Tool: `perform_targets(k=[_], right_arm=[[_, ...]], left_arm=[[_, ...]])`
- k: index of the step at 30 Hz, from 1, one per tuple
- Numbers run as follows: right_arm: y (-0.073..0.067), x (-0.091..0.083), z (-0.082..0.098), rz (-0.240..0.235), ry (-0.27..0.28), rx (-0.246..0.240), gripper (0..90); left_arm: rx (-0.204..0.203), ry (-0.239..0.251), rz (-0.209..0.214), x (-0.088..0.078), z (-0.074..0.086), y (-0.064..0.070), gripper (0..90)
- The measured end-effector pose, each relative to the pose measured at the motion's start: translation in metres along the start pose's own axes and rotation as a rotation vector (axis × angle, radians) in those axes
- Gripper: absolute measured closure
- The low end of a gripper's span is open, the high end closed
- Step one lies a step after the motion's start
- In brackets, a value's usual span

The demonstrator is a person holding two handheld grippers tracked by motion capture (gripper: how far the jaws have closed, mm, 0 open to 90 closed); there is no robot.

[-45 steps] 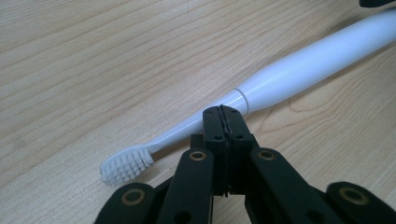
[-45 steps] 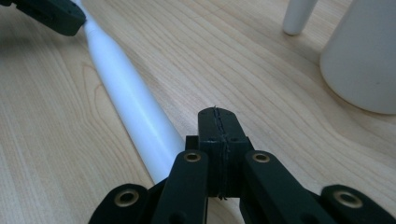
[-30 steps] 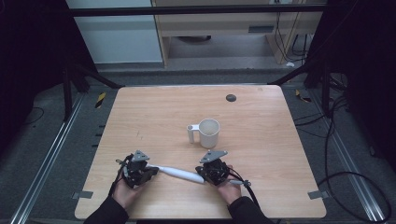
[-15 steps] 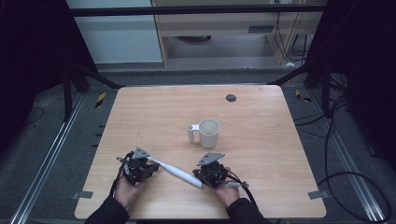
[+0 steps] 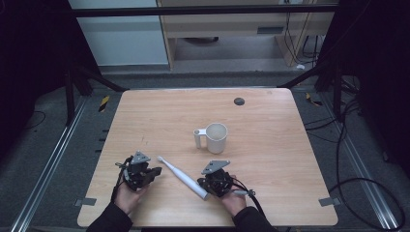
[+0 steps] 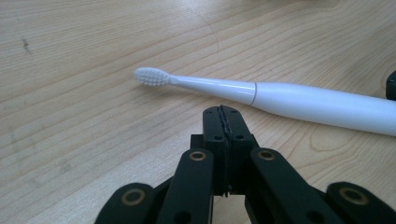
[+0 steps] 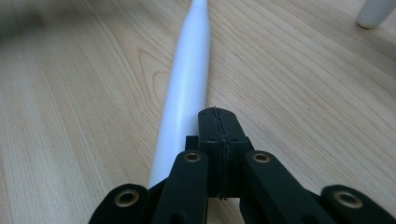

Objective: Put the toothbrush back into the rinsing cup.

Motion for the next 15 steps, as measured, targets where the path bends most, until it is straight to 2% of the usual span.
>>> perform_targets(k=[15], right_arm=[[-0.0104, 0.0038, -0.0008, -0.024, -0.006, -0.016, 90.0]], left_arm=[[-0.018, 0.019, -0.004, -0.0058, 0.0006, -0.005, 88.6]])
Point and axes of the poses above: each handheld gripper's, and its own axes: x roughly forward along the jaws, z roughly out of its underside, y roughly to its right, the point moved 6 cm from there along x, roughly forward along the jaws, and after that the axes turned 7 degrees about -y, right-handed, at the moved point
